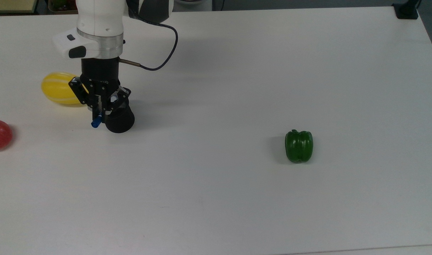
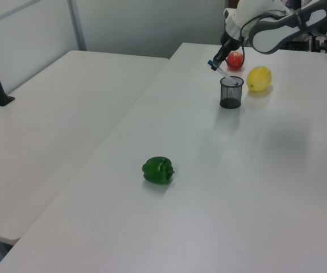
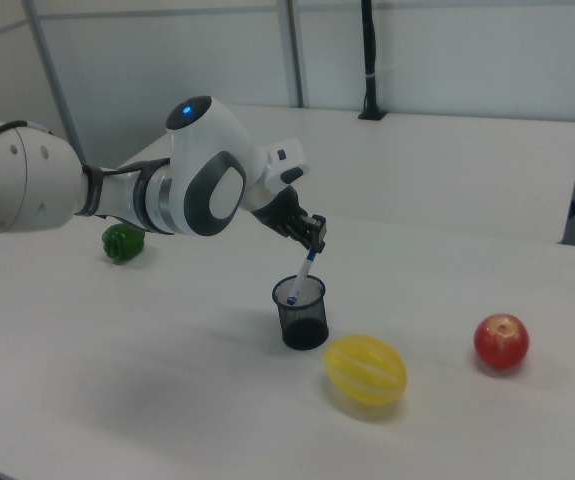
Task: Place marker
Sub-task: 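Lower the marker into the pen cup and open the gripper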
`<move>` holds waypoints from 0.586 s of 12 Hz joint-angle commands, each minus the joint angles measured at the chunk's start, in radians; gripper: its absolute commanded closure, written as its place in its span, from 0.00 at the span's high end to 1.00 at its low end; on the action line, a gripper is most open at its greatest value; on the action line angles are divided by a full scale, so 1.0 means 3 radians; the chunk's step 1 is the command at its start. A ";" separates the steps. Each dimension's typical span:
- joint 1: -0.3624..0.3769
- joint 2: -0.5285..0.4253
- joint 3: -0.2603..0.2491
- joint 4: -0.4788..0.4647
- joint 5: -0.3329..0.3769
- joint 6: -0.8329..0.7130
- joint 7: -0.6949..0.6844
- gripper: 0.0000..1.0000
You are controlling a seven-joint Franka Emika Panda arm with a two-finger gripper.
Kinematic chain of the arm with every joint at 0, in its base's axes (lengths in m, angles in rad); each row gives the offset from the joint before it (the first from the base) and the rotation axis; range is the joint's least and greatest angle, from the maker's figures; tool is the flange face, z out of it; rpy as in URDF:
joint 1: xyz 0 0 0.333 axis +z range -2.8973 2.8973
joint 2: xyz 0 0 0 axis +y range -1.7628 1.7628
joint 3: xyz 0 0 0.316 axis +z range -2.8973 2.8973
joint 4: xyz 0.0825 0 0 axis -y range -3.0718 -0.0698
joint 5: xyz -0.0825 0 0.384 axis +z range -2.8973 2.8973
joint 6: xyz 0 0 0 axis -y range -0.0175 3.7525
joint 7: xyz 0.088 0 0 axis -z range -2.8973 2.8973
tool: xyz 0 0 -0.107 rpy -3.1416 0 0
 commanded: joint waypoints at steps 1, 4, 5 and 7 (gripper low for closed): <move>0.0009 -0.0051 -0.0012 -0.0098 -0.0068 0.0081 0.0053 0.25; 0.0014 -0.0046 -0.0012 -0.0098 -0.0063 0.0066 0.0053 1.00; 0.0019 -0.0051 -0.0012 -0.0098 -0.0063 0.0066 0.0053 1.00; 0.0044 -0.0051 -0.0007 -0.0082 -0.0063 0.0056 0.0053 1.00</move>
